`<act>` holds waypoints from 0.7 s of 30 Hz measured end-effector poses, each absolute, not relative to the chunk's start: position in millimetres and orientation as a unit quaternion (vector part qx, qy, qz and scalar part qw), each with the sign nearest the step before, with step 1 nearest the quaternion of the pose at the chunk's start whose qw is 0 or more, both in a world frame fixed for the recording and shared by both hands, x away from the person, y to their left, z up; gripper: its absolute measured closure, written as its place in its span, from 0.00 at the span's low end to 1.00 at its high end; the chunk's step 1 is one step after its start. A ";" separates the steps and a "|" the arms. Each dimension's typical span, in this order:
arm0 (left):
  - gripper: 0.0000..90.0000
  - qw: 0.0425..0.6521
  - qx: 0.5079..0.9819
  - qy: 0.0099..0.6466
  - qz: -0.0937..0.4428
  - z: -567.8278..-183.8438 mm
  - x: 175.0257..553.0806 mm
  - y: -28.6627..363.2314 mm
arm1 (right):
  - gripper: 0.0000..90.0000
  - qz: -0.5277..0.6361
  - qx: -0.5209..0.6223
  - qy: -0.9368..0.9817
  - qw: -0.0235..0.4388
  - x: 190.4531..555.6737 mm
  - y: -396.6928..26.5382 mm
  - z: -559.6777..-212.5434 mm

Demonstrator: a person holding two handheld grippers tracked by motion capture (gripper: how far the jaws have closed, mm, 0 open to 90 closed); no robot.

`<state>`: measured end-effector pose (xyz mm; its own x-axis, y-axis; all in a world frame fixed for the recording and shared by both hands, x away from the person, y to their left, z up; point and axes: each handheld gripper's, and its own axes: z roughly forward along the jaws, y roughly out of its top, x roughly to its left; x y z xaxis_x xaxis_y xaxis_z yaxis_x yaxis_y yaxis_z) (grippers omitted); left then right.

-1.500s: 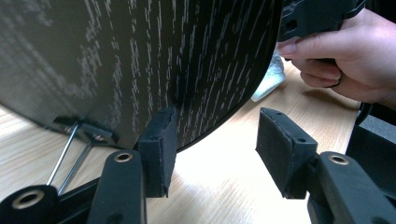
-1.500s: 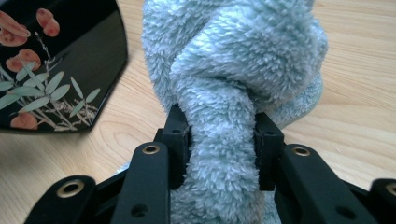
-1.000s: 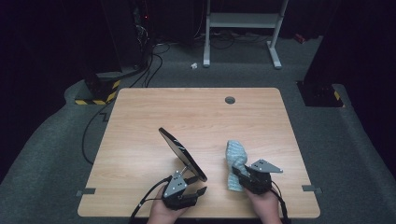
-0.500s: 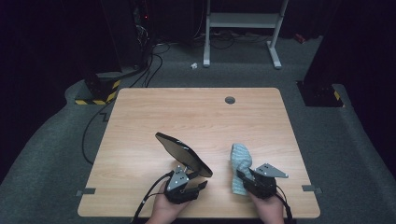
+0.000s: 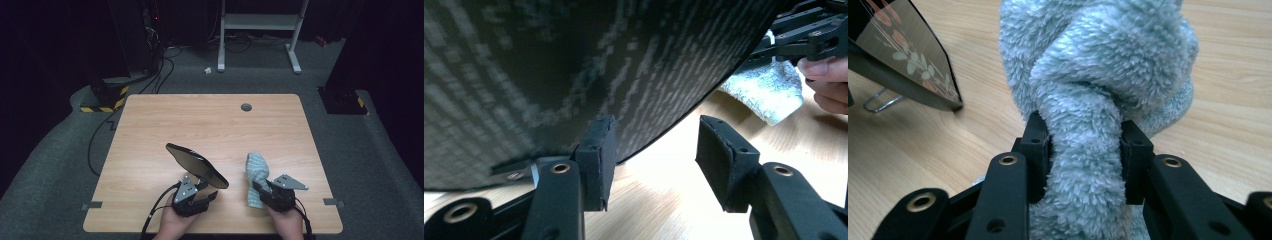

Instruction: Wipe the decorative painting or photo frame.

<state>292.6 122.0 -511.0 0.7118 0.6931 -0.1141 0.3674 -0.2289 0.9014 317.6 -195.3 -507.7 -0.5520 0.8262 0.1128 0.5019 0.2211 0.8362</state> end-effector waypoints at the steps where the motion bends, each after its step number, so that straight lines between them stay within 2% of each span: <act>1: 0.56 0.516 0.767 0.348 0.160 -510.7 292.2 124.2 | 0.72 0.447 0.435 0.760 0.182 319.1 -193.9 -507.1; 12: 0.57 0.484 0.761 0.391 0.184 -513.7 285.9 159.7 | 0.72 0.470 0.413 0.761 0.173 335.1 -175.3 -499.0; 21: 0.65 0.443 0.782 0.404 0.167 -524.7 286.4 164.6 | 0.72 0.481 0.392 0.765 0.175 339.0 -161.8 -491.9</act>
<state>286.4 164.6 -524.7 0.6180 0.7802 -0.0971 0.4841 -0.2803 0.8289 339.0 -161.8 -491.9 -0.6316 0.7676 0.1087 0.4305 0.2306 0.8726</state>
